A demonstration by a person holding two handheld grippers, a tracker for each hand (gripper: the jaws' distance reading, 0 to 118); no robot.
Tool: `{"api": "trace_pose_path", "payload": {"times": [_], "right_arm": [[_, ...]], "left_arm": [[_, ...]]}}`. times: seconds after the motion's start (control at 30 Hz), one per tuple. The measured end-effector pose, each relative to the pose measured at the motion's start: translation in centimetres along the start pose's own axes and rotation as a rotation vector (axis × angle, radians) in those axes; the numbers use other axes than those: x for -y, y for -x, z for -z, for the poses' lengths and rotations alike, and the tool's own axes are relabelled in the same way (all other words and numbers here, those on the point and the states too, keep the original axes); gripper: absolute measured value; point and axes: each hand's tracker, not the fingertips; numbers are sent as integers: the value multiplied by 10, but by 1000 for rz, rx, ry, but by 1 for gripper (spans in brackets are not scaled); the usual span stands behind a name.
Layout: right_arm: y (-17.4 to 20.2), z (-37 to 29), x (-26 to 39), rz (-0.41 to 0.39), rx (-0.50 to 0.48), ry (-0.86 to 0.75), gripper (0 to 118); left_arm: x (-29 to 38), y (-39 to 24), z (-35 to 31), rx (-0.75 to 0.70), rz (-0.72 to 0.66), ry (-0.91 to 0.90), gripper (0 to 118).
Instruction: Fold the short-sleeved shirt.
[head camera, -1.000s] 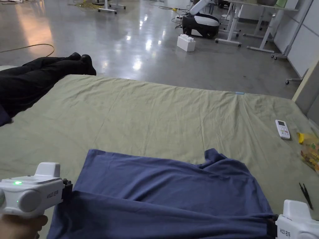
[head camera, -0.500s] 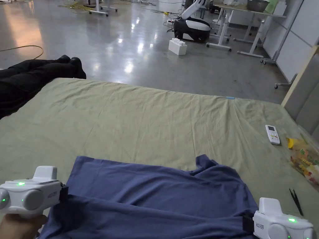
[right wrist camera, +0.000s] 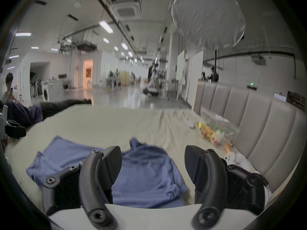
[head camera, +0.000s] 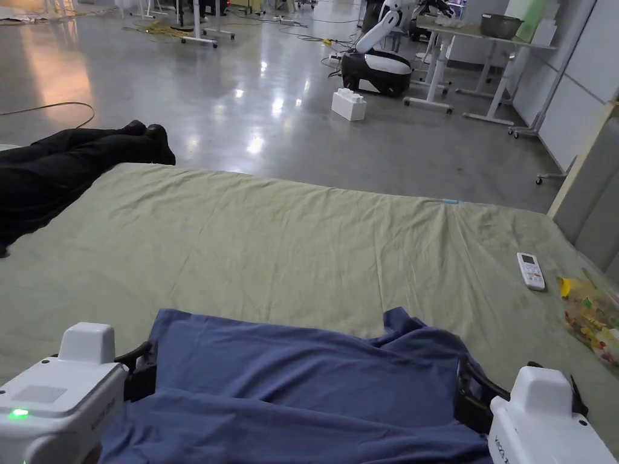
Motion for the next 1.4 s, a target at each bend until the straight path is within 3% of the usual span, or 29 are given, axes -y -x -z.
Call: {"api": "trace_pose_path", "payload": {"times": [0.07,0.1,0.17,0.2,0.3,0.33,0.4,0.73,1.27,1.3,1.4], "right_arm": [[10,-14,-9,-23,1,-91,79],[14,-20,-11,-5,3,-110,72],[20,-32,-18,-6,8,-162,33],[22,-35,-19,6,4,-148,20],[28,-46,-22,-14,30,-200,11],[28,-48,-22,-12,18,-210,10],[29,-51,-24,-16,2,-209,3],[29,-58,-22,-19,12,-183,0],[20,-45,8,-34,12,-47,0],[19,-44,10,-41,13,-40,0],[16,-44,18,-48,16,-10,0]], "left_arm": [[-5,-8,-19,4,-12,-70,52],[-8,-13,-29,-1,-14,-98,46],[-13,-20,-46,-11,-16,-155,18],[-14,-24,-52,-17,-16,-182,17],[-19,-34,-69,-27,18,-216,16],[-19,-35,-73,-15,21,-227,9],[-21,-41,-80,-31,39,-227,6],[-20,-33,-83,-55,76,-186,1],[73,57,12,20,-111,444,1],[78,57,19,31,-123,466,3],[92,58,40,12,-137,589,48]]}}
